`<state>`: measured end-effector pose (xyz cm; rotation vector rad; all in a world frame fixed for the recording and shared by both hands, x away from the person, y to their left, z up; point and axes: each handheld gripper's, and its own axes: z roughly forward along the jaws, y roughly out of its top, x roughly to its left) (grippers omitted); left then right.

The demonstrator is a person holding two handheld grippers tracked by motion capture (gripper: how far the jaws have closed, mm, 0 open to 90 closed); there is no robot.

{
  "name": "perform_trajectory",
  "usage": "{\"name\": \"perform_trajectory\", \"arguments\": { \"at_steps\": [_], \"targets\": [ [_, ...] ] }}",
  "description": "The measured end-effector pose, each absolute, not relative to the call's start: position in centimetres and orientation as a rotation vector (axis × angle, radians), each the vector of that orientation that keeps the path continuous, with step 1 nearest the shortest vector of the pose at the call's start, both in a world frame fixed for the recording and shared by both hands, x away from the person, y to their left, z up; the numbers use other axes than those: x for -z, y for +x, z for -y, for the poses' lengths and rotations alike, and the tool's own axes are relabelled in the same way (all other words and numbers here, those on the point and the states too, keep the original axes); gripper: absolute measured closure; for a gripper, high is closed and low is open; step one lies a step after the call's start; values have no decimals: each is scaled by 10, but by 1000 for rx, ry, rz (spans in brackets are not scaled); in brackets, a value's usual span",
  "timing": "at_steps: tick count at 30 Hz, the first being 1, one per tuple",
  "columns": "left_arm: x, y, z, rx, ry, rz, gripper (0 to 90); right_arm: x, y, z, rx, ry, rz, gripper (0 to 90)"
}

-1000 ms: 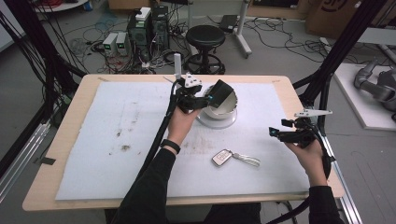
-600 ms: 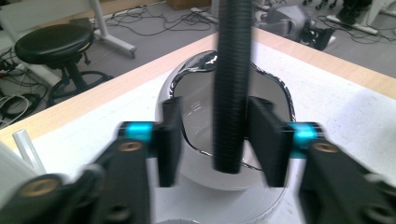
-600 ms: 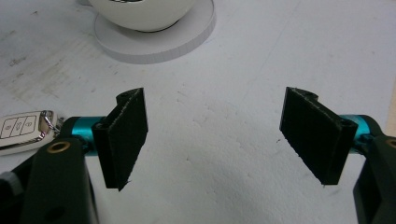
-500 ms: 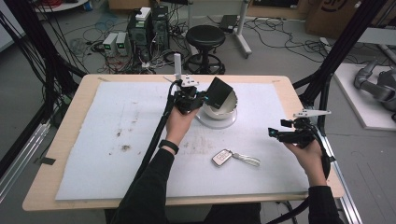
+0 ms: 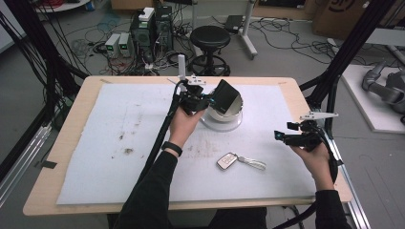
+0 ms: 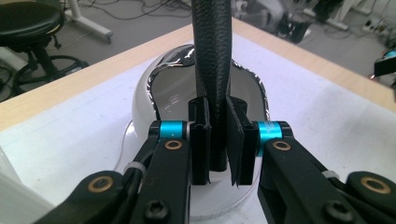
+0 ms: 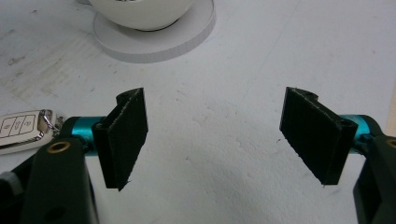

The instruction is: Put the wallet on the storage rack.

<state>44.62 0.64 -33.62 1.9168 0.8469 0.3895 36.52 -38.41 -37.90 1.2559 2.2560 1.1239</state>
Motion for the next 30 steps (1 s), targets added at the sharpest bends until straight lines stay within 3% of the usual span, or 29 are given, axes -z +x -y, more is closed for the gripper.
{"name": "perform_trajectory", "arguments": {
  "at_steps": [9,12,14,17,30],
  "targets": [
    [328,452,3,-368,1980,-880,797,379,365,384,-1126,1256,-2257,239],
    [331,454,8,-397,1962,-883,748,379,365,384,-1122,1249,-2259,239],
    [332,455,10,-415,1933,-908,596,379,365,384,-1124,1249,-2259,239],
    [331,452,4,-416,1924,-906,509,379,365,385,-1128,1254,-2255,239],
    [327,398,-59,-380,1856,-832,362,379,364,385,-1124,1262,-2250,239]
  ]
}}
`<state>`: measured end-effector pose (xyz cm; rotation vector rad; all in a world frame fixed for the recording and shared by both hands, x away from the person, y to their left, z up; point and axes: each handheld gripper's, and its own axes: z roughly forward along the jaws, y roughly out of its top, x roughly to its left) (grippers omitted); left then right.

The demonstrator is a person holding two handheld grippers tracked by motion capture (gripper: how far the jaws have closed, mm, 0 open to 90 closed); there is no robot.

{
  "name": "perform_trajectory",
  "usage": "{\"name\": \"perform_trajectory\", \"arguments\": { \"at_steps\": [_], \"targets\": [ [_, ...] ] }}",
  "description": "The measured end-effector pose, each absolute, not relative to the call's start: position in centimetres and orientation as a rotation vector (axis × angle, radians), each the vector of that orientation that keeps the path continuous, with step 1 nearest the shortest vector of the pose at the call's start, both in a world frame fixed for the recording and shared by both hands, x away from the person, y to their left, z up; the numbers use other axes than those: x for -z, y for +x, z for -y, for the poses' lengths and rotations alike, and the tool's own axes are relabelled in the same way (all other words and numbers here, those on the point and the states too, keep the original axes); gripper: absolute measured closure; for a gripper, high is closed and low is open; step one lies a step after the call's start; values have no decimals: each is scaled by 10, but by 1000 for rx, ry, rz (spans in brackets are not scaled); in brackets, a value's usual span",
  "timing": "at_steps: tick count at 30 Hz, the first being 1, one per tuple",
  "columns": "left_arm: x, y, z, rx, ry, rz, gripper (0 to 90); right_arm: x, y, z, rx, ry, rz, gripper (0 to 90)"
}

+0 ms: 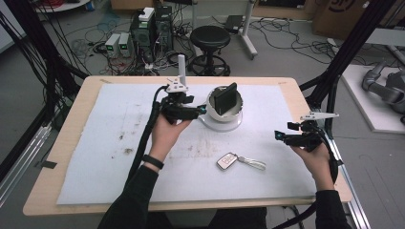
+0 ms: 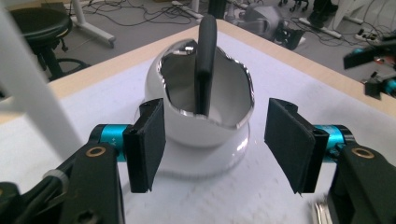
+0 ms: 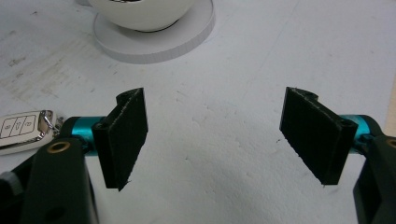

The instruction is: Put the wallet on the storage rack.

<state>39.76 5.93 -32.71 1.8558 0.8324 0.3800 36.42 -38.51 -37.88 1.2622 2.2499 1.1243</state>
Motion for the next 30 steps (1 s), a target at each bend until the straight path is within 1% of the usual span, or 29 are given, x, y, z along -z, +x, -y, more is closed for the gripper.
{"name": "perform_trajectory", "arguments": {
  "at_steps": [3,4,9,14,18,30],
  "targets": [
    [331,383,-77,-395,1849,-827,349,379,364,385,-1121,1261,-2251,239],
    [335,372,-90,-432,1854,-836,341,379,364,385,-1121,1259,-2250,239],
    [344,358,-109,-482,1873,-858,322,379,364,385,-1119,1265,-2248,238],
    [353,350,-130,-480,1905,-903,304,380,364,385,-1114,1277,-2250,239],
    [358,350,-137,-473,1947,-917,300,379,364,385,-1111,1277,-2250,239],
    [357,352,-140,-473,1937,-915,300,381,363,389,-1104,1288,-2246,238]
  ]
}}
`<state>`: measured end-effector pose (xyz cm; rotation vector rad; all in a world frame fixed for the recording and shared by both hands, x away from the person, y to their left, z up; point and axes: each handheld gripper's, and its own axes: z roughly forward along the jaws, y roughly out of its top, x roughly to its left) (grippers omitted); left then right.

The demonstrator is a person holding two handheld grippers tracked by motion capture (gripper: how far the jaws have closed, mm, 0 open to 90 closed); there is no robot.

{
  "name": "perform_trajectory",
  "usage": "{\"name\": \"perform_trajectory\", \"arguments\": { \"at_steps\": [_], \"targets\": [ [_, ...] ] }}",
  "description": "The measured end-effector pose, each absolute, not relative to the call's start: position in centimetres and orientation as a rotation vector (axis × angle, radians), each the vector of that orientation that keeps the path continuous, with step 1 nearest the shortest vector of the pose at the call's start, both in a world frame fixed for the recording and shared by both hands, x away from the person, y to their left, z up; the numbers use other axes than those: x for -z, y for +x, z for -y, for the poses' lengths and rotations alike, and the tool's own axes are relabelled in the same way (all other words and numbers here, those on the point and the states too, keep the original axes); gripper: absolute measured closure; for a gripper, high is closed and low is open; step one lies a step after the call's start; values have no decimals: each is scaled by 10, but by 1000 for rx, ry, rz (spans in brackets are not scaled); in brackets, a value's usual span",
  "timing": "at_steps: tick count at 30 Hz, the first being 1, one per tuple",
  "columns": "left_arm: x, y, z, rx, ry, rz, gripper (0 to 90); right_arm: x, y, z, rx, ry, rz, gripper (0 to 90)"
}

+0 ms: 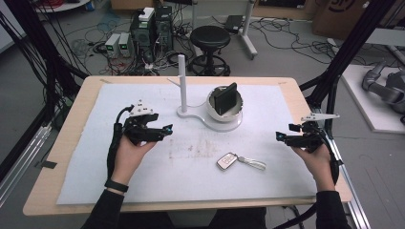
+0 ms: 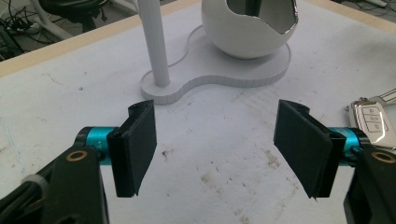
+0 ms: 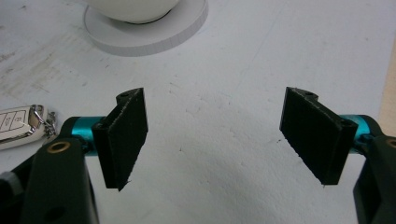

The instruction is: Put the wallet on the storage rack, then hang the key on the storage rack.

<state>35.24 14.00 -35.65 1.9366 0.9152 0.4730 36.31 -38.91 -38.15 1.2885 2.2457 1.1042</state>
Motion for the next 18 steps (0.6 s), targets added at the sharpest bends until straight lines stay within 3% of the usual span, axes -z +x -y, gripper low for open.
{"name": "perform_trajectory", "arguments": {
  "at_steps": [10,18],
  "targets": [
    [359,353,-142,-461,1922,-919,300,383,364,381,-1113,1265,-2277,245],
    [360,354,-142,-444,1917,-912,301,383,361,373,-1187,1159,-2378,363]
  ]
}}
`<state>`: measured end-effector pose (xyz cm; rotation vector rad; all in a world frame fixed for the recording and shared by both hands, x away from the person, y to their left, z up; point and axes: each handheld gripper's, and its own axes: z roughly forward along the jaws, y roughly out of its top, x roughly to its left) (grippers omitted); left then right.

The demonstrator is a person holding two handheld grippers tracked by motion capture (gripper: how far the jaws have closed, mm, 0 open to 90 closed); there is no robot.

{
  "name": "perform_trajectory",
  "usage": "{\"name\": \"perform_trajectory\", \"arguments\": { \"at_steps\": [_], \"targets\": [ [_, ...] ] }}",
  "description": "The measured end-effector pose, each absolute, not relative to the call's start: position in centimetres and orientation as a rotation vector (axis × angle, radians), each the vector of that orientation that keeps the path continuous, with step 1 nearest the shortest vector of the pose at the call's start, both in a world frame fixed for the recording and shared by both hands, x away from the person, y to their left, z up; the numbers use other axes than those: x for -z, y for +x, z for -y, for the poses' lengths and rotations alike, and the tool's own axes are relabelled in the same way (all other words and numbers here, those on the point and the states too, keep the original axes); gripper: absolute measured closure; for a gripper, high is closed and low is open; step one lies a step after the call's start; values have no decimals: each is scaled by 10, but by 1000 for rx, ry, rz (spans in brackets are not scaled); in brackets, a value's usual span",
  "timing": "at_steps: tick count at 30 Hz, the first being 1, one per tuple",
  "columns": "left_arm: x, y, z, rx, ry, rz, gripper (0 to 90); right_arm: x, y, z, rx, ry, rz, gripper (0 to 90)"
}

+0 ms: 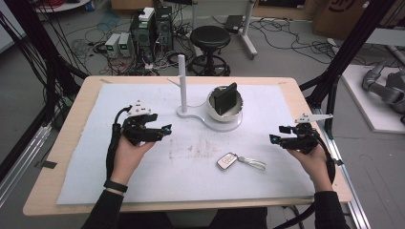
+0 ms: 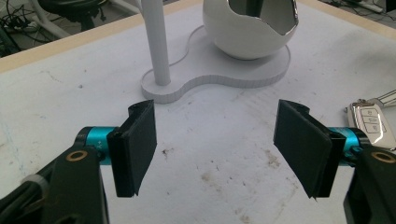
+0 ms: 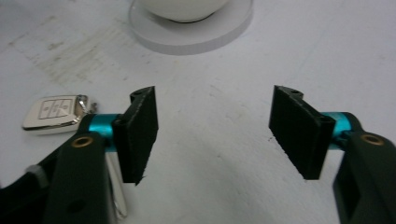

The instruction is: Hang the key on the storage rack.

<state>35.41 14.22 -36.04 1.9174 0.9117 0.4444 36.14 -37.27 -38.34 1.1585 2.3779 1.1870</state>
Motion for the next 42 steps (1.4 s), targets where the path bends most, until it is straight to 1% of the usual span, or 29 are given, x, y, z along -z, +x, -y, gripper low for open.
{"name": "perform_trajectory", "arguments": {
  "at_steps": [4,7,9,10,11,12,13,14,15,16,17,18,19,22,25,28,29,30,31,32,34,36,40,42],
  "targets": [
    [364,355,-135,-410,1928,-888,302,386,362,367,-1202,1114,-2441,408],
    [365,354,-128,-385,1935,-859,305,387,363,364,-1198,1101,-2448,402],
    [367,354,-118,-341,1943,-809,310,387,363,365,-1204,1114,-2442,392],
    [369,353,-103,-305,1957,-750,318,387,363,366,-1207,1119,-2439,389],
    [369,353,-103,-305,1957,-750,327,387,363,366,-1207,1119,-2439,389],
    [370,352,-88,-285,1982,-698,333,386,363,369,-1213,1136,-2422,384],
    [370,352,-88,-285,1982,-698,334,386,363,370,-1215,1138,-2416,381],
    [372,352,-69,-241,2009,-640,334,385,363,371,-1226,1145,-2410,378],
    [372,352,-69,-241,2009,-640,334,385,362,372,-1228,1154,-2404,377],
    [376,353,-48,-187,2027,-572,331,385,362,373,-1233,1155,-2399,376],
    [376,353,-48,-187,2027,-572,327,385,362,373,-1233,1155,-2399,376],
    [380,354,-31,-148,2040,-525,327,385,362,375,-1236,1163,-2391,372],
    [380,354,-31,-148,2040,-525,328,385,362,376,-1235,1164,-2394,372],
    [389,361,4,-63,2078,-449,341,385,363,378,-1238,1173,-2387,369],
    [396,366,25,-10,2101,-412,352,385,362,380,-1243,1180,-2379,365],
    [400,367,42,1,2124,-366,376,385,363,382,-1250,1180,-2372,363],
    [400,367,42,1,2124,-366,383,385,363,382,-1250,1180,-2372,363],
    [404,368,55,16,2146,-331,390,385,363,383,-1254,1179,-2372,363],
    [404,368,55,16,2146,-331,403,385,363,383,-1254,1179,-2372,363],
    [408,368,65,24,2159,-307,417,384,363,383,-1257,1174,-2369,362],
    [410,369,70,35,2179,-301,434,384,363,383,-1258,1176,-2368,362],
    [416,373,79,39,2226,-299,473,383,362,384,-1263,1180,-2364,362],
    [422,378,87,38,2262,-285,501,383,362,385,-1266,1181,-2361,360],
    [423,379,89,40,2269,-274,536,383,362,386,-1266,1182,-2362,359]
  ]
}}
